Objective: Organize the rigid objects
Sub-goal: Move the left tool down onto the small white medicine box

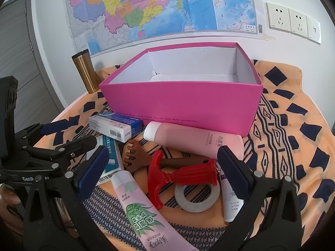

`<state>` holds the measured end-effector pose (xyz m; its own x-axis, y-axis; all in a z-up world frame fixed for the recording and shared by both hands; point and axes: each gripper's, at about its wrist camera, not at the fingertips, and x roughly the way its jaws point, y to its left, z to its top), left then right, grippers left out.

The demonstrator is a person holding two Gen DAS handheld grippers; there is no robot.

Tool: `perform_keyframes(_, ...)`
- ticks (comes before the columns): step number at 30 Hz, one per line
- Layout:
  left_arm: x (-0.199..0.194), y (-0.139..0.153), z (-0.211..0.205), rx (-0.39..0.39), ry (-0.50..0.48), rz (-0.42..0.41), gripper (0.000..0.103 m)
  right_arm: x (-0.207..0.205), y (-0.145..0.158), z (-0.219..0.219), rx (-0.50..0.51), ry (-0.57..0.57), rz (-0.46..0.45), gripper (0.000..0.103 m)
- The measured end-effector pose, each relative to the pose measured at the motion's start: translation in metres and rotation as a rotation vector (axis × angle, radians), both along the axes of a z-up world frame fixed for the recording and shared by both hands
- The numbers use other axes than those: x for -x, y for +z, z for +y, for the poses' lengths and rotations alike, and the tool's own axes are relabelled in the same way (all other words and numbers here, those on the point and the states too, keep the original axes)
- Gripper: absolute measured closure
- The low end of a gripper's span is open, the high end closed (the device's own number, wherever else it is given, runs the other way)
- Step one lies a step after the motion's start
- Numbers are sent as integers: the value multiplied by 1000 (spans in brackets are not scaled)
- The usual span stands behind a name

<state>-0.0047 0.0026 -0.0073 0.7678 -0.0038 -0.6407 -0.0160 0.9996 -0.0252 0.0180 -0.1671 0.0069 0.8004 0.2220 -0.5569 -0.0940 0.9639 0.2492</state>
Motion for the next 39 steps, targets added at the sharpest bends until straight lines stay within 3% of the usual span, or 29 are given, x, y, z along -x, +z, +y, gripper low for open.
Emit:
perform_keyframes(12,-8,-5,6,4,7,15,0,-6,-5,1,-12,21,18,0)
perform_keyframes(23,-27,-17,54,70,26,58,1,-31,-9,17,-56,145,74,5)
perform_keyframes(29,-39,-21,74,114,-6,74,11,-54,-8,31,-109,241,117,7)
perform_keyframes(34,-51,-27,82,151,-33,98,30,-79,-12,44,-140,298,156,22)
perform_keyframes(39,-59,-31,87,200,-84,133,37,-104,-26,51,-201,324,221,37)
